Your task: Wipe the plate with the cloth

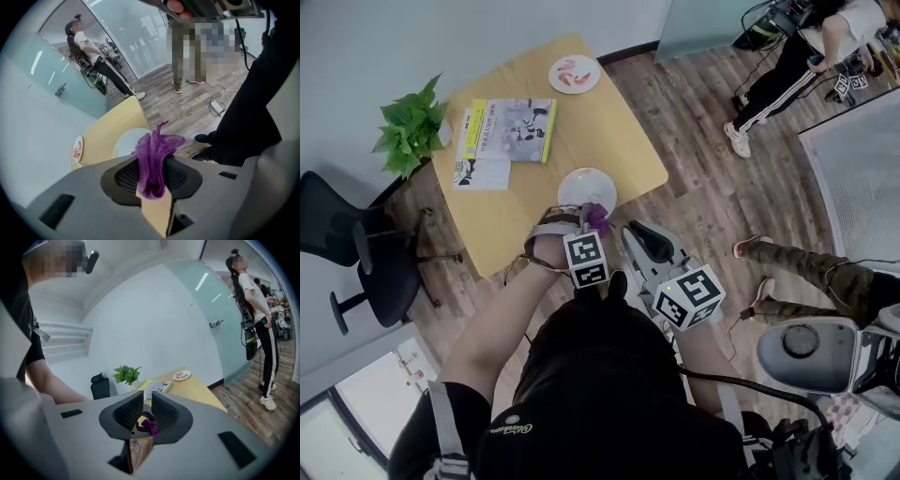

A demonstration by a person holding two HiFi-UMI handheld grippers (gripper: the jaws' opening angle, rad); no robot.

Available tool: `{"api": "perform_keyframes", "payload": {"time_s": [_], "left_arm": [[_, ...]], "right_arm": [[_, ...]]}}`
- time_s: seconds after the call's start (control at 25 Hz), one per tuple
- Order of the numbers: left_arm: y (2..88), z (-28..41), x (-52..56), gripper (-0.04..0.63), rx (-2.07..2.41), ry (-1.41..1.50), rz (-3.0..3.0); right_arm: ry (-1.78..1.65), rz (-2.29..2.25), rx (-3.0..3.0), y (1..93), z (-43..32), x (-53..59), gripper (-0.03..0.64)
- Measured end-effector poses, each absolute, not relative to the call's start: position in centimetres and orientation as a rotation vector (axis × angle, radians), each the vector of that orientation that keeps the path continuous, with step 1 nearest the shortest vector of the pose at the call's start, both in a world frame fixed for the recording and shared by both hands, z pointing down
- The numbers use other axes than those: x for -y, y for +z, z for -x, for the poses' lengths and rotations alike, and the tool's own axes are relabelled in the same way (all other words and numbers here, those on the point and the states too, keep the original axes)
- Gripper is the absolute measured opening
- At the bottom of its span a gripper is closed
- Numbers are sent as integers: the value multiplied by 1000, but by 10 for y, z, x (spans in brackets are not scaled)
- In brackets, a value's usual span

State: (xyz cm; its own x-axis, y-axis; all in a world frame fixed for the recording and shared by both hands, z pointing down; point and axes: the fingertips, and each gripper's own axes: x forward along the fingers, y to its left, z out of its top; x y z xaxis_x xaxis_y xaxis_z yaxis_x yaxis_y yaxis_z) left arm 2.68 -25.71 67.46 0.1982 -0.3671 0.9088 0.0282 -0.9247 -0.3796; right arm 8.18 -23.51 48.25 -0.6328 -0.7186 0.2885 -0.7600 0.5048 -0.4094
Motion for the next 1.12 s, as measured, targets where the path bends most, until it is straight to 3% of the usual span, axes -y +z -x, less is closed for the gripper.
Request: {"api": "perform_keyframes", "payload": {"time_s": [0.28,0.72,1.12], "left_arm": [[669,-25,261,117,-345,-1752,2167],[669,-6,372,117,-594,-1829,2163],[688,-37,356,117,-486,-1812,2173]], "right_arm": [[785,-1310,2660,482,-83,233,57],[810,-1372,2607,494,-104,228,57],[835,-1409,2577,500,-112,224,57]]}}
